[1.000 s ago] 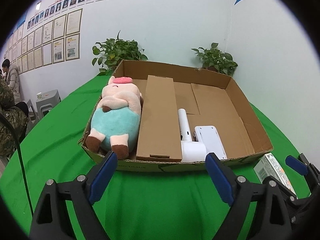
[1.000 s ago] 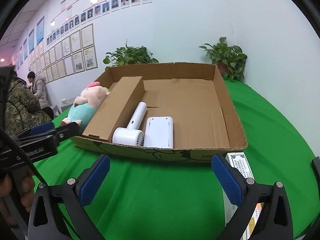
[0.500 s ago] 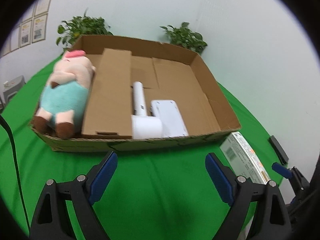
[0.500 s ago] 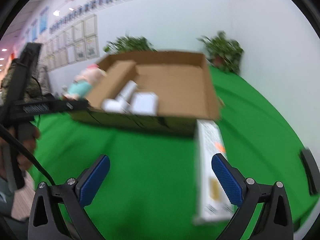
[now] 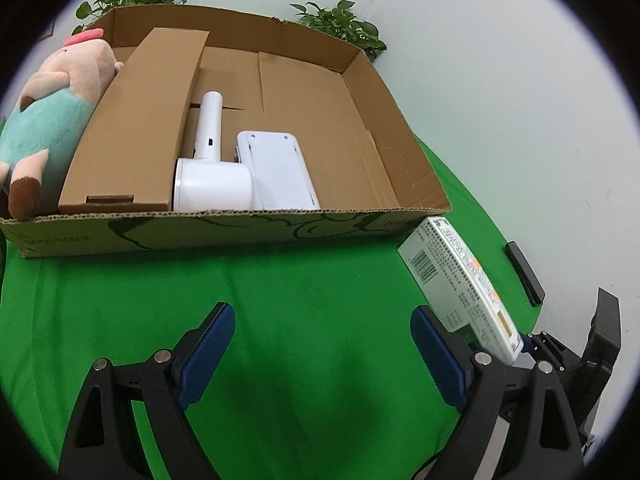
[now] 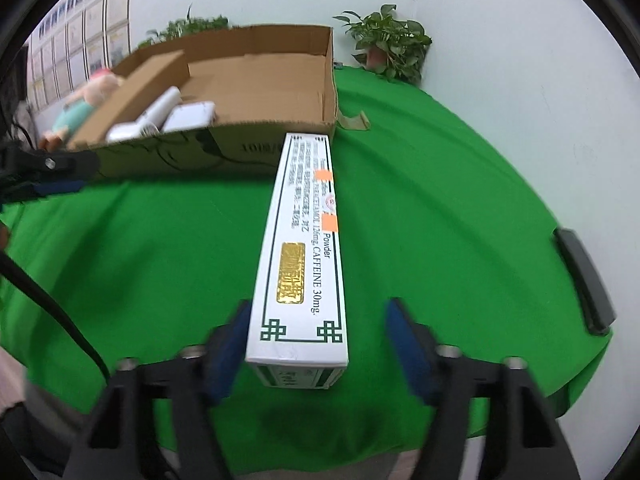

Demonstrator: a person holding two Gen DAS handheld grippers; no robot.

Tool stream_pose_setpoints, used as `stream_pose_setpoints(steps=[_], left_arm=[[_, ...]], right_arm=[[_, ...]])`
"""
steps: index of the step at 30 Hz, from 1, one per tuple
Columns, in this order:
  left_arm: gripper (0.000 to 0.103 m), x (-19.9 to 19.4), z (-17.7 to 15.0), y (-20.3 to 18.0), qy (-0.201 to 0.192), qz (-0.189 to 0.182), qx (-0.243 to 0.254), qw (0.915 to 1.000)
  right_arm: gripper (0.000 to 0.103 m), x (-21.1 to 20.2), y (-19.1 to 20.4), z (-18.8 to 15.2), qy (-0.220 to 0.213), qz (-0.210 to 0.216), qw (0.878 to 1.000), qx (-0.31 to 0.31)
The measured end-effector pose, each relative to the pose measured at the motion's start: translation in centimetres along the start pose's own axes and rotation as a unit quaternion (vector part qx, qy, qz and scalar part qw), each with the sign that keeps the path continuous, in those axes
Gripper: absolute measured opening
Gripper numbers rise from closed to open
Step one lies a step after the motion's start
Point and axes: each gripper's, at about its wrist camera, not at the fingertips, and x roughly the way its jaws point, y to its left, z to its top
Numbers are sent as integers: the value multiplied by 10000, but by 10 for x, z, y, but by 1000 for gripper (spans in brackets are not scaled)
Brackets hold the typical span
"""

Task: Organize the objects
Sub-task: 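Move the right gripper to the white-and-green medicine box and grasp it, then lift the medicine box with the right gripper and carry it over the box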

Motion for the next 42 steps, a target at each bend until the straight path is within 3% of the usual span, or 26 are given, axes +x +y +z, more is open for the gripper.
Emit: stream_pose_setpoints(steps=[7,16,19,22,27,29,36,42], left_arm=[[90,-3,-4,11,76,-205,-211,9995],[90,16,-11,9,538,-1008,-513,9921],[90,22,-16,10,673,-1129,-602,9895],[90,24,-21,13,721,-1310,-735,9860],[89,24,-29,19,753,-1617,-1001,9789],[85,22,-30,18,727,-1723,-1042,9768],[78,7,-29,20,469,-1686,-1102,9784],[68,-6,-20,16,308,-1599,-1062,9809]], right_arm=[[33,-7,26,-2,-177,123,9995,-251],[33,-19,60,0,-47,1372,9905,-86],[33,-20,66,2,44,2023,9791,201],[32,-18,66,2,170,2812,9576,600],[32,-18,68,1,249,4073,9061,1115],[32,-21,73,2,219,4219,8998,1093],[32,-26,78,6,138,4258,8990,1013],[37,-31,79,12,8,4076,9092,853]])
